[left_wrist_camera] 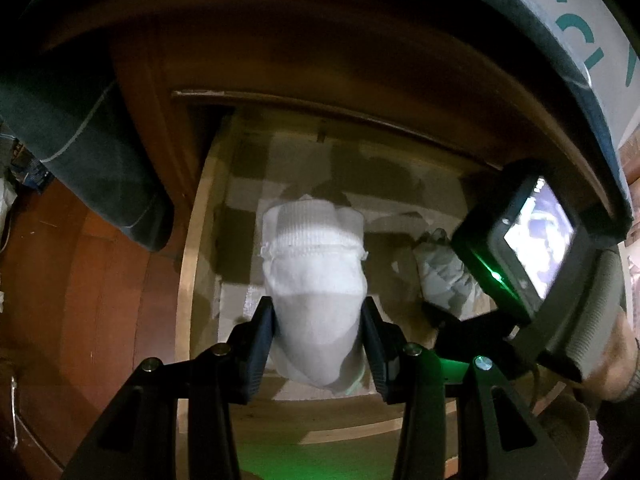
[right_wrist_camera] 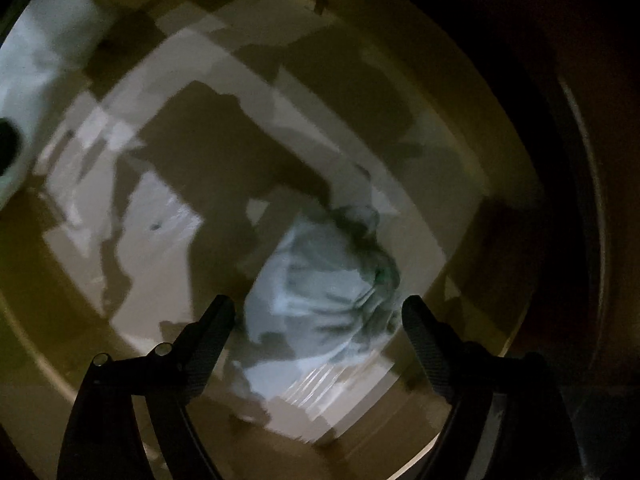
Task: Take underwear out of drawer
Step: 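Grasp the pale grey-blue crumpled fabric with the right tool while the left tool holds the white sock, then lift and carry the grey-blue fabric into the white box with the right tool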
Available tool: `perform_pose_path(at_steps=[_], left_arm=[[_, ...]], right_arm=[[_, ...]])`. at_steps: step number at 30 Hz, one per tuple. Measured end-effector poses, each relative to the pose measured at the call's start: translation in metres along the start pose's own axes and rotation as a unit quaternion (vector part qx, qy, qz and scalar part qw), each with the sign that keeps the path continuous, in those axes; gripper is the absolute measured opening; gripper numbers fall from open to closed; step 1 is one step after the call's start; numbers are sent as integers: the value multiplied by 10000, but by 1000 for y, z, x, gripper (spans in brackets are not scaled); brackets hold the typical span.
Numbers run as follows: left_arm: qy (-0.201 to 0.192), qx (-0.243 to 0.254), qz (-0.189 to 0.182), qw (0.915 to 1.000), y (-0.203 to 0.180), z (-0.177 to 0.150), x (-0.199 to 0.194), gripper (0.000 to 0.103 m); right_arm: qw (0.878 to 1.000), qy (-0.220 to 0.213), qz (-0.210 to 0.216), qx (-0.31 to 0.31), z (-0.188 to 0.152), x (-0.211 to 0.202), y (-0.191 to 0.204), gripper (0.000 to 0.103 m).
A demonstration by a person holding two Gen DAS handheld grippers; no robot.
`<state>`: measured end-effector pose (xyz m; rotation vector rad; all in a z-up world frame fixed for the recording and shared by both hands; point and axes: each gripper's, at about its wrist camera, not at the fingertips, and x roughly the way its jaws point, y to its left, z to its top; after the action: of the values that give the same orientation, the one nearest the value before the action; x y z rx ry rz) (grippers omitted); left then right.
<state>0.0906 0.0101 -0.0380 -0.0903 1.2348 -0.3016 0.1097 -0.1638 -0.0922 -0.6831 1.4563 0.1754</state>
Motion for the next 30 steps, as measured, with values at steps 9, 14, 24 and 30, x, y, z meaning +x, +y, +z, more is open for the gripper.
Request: perform_pose_path(at_steps=[9, 14, 24, 30], left_arm=[[37, -16, -39, 10000, 2, 2, 3, 43], [35, 1, -23, 10000, 1, 1, 3, 43], [17, 17, 20, 10000, -1, 1, 6, 43], [-25, 17, 58, 10000, -2, 0, 5, 43]], right_arm=[[9997, -49, 155, -171, -1, 12, 3, 80], [9988, 28, 479, -24, -2, 11, 1, 71], [9976, 25, 682, 143, -17, -10, -7, 47], [9970, -38, 751, 175, -38, -35, -6, 39]])
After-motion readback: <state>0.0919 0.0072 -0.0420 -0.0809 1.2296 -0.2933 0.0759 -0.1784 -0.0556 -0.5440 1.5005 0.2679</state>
